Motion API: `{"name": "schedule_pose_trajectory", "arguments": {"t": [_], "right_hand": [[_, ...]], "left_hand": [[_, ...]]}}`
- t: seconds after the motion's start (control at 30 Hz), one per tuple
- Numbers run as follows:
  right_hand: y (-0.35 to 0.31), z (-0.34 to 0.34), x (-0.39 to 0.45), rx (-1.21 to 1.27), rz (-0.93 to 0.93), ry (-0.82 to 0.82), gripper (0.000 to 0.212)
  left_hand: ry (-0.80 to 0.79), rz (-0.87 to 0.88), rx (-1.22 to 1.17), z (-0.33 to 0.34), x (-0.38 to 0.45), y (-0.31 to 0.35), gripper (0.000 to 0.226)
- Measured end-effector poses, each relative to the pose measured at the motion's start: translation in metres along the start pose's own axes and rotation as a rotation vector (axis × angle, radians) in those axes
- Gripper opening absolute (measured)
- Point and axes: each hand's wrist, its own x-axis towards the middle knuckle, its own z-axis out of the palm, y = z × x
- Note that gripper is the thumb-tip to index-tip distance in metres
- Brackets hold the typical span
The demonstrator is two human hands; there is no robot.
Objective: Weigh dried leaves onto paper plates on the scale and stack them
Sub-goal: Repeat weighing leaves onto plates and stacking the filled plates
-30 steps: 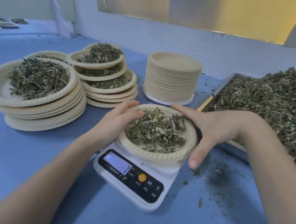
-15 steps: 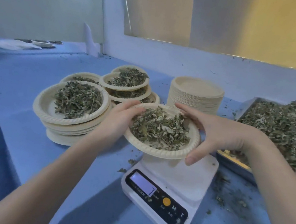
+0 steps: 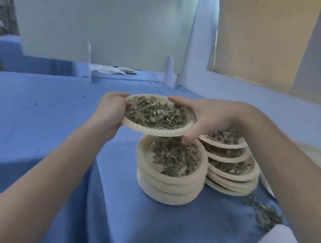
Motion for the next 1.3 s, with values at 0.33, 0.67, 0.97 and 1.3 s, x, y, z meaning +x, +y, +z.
{"name": "schedule_pose_trajectory", "arguments": {"t": [0.33,0.67,0.97,1.3], "right_hand": [[-0.035,0.025,0.191,-0.156,-0.051,-0.04,0.112],[0.003,0.054,0.284,-0.376,0.034,-0.124,0.118],[0.006,0.063,0.285,-0.431,0.062,-0.157,0.071],[-0.033,0.006,0.181,-0.321,0.078,0.022,0.078]], "left_hand": [[0.48,-0.09,0.281,-0.069,0.119,-0.059,0.037],[0.608,-0.231,0.279,-0.039,0.194,-0.159,0.045],[0.524,-0.303,0.58,-0.012,0.199,-0.166,0.059],[0.086,0.079,0.603,0.029,0.121,-0.042,0.042]]}}
